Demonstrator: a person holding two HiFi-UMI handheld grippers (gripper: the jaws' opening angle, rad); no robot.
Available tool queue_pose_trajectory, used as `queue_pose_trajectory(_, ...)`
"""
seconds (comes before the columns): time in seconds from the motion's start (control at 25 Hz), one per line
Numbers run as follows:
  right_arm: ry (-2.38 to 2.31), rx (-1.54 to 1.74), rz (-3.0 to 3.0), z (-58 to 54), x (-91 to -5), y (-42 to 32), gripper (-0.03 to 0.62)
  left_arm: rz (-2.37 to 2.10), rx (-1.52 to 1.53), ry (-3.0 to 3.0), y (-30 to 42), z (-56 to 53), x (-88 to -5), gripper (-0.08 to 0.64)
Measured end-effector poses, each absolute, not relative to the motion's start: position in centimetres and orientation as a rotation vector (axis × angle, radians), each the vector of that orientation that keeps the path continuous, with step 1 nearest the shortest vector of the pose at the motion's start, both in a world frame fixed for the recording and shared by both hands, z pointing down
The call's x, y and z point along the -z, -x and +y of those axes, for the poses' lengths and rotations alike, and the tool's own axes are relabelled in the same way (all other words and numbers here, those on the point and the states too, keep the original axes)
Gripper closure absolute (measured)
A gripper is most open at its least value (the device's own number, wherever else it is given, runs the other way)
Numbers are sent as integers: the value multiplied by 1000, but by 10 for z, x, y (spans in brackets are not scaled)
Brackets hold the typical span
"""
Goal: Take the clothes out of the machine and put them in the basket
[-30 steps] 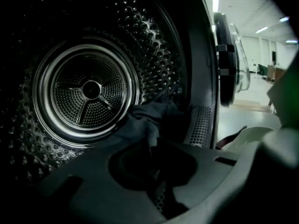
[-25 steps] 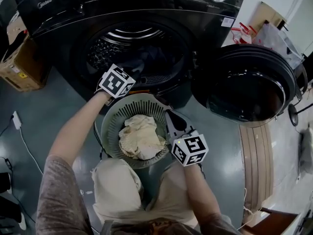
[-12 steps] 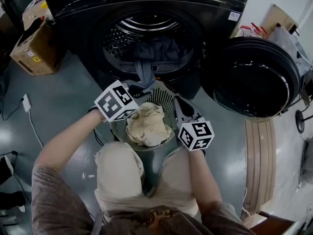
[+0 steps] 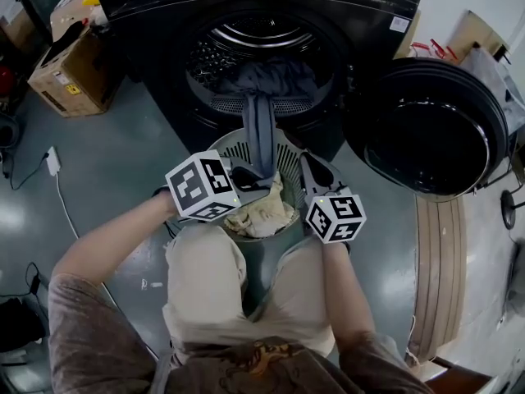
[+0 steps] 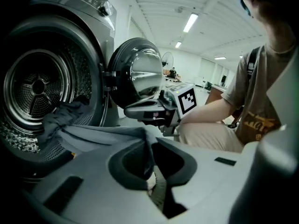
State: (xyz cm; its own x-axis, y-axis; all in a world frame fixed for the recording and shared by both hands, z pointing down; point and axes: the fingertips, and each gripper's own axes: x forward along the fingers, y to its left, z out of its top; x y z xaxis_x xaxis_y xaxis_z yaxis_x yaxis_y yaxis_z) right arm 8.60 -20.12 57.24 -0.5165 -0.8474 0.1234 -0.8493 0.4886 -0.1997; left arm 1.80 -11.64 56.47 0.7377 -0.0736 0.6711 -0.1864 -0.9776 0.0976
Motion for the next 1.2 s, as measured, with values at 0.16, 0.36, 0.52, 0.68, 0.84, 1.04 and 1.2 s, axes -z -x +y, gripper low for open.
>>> queue_pose_trajectory(0.16,-1545,-377,-2705,-200,-572,-88,597,-245,-1046,-2773,-17,-122,-571,523)
queue_pose_trajectory(0.36,-1552,-371,-2704,-199,-569,-90,597,-462,-1029,-2805,-9,-169,-582,307)
queue_pose_trajectory(0.52,-1565,-374,-2697,-197,-568,-90,597,-680,-954,-2774,4,-234,-585,304)
queue_pose_trajectory(0.68,-1572,-362,-2690,-195,-566,-90,597,-919,-909,-2704,20,-313,-597,288)
queue_pose_trajectory(0.84,-1588,-355,-2670,-194,-565,-91,597,-1080,-957,-2633,30,-375,-614,287)
queue_pose_trajectory(1.04,-1608,-342,-2651,-194,-562,-93,597,-1176,-1048,-2549,41,-422,-638,272)
queue_pose_trajectory(1.2,-1626,-338,-2638,-194,-562,-95,597,-1137,-1093,-2511,40,-432,-653,267)
